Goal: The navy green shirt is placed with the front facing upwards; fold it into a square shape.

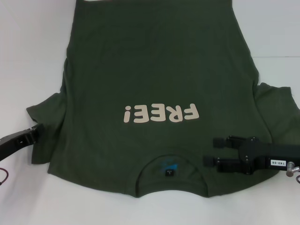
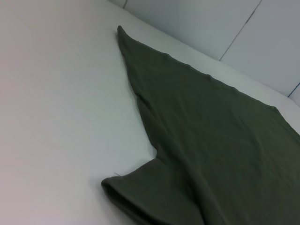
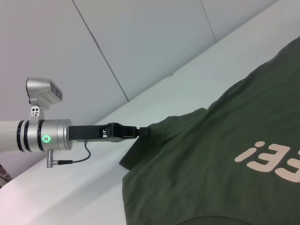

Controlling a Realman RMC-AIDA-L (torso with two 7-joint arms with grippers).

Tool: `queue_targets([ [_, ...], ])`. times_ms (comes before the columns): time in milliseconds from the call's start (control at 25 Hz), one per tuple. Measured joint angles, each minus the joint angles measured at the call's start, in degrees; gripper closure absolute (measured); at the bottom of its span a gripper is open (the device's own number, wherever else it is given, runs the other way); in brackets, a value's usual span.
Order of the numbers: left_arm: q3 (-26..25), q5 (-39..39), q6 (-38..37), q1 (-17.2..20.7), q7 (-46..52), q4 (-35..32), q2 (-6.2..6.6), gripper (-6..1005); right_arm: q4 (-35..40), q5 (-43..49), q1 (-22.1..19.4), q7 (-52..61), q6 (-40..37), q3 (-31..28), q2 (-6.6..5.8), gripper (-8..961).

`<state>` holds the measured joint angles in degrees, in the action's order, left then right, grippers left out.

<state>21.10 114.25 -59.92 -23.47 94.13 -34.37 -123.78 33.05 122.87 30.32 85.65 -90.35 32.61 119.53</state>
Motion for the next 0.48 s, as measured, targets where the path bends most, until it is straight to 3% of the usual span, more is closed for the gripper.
queue_targets([
  [200,0.0,0.01,0.01,-0.22,0.01,0.0,0.14,997,0.0,-0.05,0.01,-0.05,0.07,0.0,0.0,54],
  [480,-0.11,0.66,4.01,-0.57,-0.03,-1.55,0.46,996,-0.21,-0.65,0.01,-0.17,0.07,0.0,0.0,53],
])
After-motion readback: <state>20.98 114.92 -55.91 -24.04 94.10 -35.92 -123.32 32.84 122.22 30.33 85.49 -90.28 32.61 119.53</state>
